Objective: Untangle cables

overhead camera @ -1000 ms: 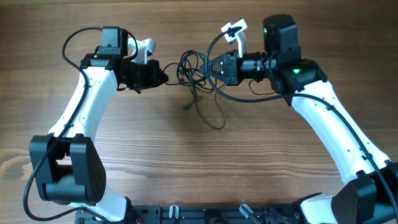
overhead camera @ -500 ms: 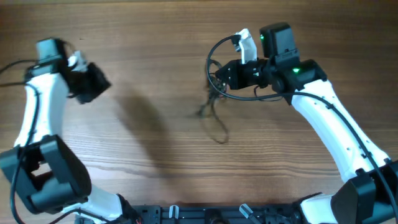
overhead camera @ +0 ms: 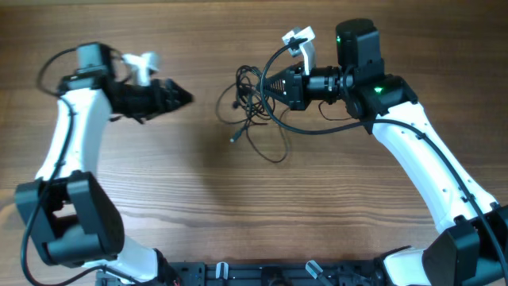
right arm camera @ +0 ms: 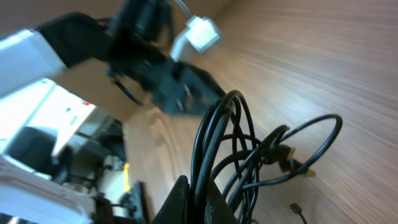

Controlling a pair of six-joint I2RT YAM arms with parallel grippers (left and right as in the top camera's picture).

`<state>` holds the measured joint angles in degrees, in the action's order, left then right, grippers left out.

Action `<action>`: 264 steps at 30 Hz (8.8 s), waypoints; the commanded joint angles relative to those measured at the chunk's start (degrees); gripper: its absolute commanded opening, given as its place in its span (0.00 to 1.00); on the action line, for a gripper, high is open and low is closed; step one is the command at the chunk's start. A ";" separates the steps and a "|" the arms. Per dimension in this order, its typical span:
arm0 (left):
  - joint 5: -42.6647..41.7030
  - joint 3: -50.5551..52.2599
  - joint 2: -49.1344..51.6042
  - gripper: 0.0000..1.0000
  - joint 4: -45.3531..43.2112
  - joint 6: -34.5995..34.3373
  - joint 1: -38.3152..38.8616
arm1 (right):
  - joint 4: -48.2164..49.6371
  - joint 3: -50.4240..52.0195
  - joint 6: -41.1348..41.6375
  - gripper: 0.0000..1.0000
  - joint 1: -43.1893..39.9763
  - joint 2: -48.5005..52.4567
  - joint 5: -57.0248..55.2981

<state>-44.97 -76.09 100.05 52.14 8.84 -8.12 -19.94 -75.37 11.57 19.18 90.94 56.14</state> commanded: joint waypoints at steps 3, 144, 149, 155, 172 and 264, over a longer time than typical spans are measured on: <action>-5.97 0.04 0.20 0.70 -1.88 14.97 9.55 | 2.80 -0.68 3.82 0.04 0.09 -1.03 12.04; 1.81 4.63 -4.31 0.53 -11.72 -28.57 12.83 | 6.80 -0.68 -1.05 0.04 1.75 3.80 14.23; 3.02 4.63 -4.31 0.54 -11.61 -28.52 10.84 | 6.54 -0.68 -1.05 0.04 1.75 3.80 14.23; -8.28 4.63 -4.31 0.53 -11.34 -22.32 8.24 | 6.34 -0.68 -1.05 0.04 1.75 3.80 14.21; -7.45 4.63 -3.28 0.55 -10.58 -18.71 10.91 | 5.92 -0.68 -1.01 0.04 1.75 3.80 14.01; -38.77 4.63 0.90 0.59 -34.38 -53.40 8.59 | -6.01 -0.68 -24.90 0.05 2.01 8.31 5.33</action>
<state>-81.97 -71.40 100.51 17.91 -51.00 -0.75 -25.17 -75.37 -7.75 20.95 98.59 59.53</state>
